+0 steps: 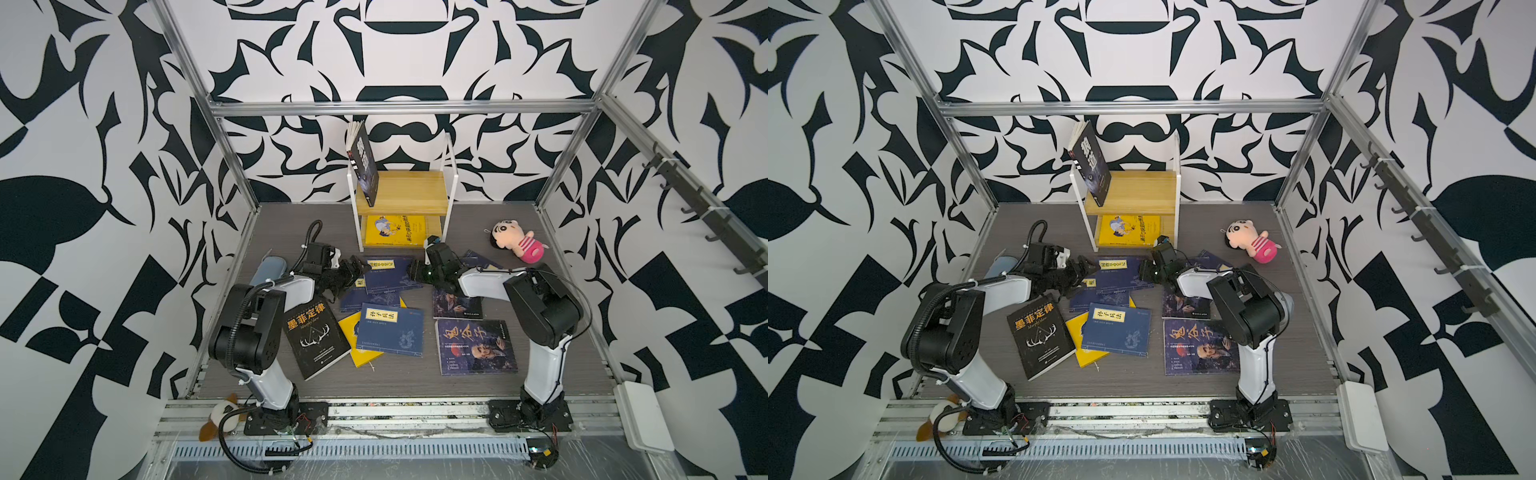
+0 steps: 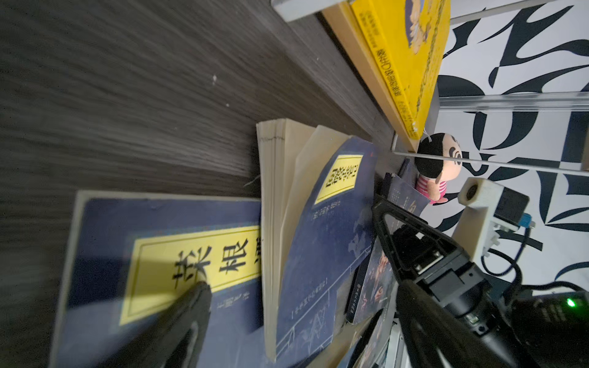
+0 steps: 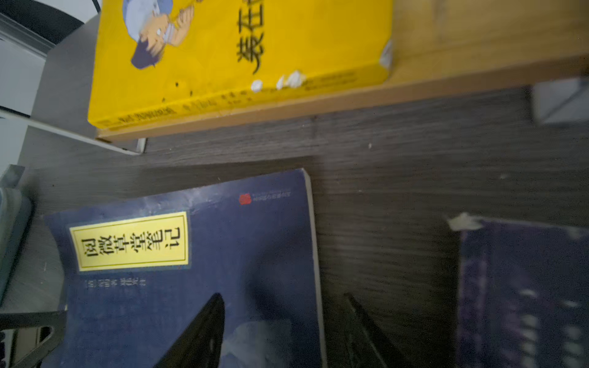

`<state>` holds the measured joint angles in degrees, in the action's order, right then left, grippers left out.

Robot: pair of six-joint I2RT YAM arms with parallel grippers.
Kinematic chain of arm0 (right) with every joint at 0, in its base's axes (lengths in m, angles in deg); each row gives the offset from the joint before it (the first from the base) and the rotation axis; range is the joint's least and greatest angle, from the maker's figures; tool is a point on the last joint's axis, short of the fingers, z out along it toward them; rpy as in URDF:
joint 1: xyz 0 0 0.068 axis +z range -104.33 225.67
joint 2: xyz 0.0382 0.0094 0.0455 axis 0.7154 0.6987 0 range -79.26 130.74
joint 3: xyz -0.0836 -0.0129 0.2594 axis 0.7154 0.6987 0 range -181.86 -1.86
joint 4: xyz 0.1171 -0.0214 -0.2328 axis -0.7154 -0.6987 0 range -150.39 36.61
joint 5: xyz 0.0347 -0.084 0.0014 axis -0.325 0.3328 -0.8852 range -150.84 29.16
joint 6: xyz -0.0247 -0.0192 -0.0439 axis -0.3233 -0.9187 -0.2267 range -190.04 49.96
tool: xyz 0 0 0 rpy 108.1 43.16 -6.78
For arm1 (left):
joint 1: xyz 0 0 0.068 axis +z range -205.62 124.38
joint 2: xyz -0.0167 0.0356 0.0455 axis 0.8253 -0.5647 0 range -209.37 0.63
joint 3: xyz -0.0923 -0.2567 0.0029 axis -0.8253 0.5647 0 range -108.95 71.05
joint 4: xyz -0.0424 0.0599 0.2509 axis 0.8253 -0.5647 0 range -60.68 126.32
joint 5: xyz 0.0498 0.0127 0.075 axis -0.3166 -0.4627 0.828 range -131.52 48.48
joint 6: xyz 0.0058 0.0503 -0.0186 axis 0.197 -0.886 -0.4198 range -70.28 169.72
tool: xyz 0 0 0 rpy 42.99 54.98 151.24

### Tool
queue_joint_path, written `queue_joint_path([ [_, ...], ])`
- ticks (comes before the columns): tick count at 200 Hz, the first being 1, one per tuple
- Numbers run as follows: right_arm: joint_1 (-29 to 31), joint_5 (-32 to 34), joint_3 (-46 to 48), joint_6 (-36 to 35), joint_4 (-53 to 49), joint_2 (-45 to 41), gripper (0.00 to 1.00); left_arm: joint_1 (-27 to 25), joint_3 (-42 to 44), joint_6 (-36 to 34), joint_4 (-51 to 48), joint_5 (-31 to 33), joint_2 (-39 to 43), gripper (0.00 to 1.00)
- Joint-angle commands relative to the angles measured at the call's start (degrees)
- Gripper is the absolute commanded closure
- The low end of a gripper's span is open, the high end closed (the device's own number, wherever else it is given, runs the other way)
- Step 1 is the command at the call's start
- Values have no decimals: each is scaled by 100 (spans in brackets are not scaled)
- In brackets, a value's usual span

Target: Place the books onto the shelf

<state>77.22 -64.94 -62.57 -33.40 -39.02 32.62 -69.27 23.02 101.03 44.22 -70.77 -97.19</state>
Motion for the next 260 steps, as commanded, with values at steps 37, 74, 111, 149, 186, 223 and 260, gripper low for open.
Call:
queue_joint_path([
  [37, 294, -160, 21, 546, 312, 137, 43, -59, -356, 297, 10, -324, -579, 11],
  [74, 437, -273, 95, 648, 430, 264, 43, -74, -356, 370, 28, -424, -651, 25],
  [111, 489, -250, 77, 521, 304, 151, 43, -101, -304, 405, 45, -399, -409, 43],
  [149, 575, -155, 162, 536, 368, 144, 43, -94, -253, 377, 0, -327, -62, 73],
  [186, 670, -25, 377, 448, 399, -120, 42, -95, -158, 336, -93, -169, 246, 100],
  [223, 768, 322, 665, 114, 104, -877, 38, -112, -96, 339, -239, -94, 695, 100],
  [260, 1088, 1087, 987, -540, -288, -1803, 34, -123, 129, 85, -318, -61, 1504, 100],
])
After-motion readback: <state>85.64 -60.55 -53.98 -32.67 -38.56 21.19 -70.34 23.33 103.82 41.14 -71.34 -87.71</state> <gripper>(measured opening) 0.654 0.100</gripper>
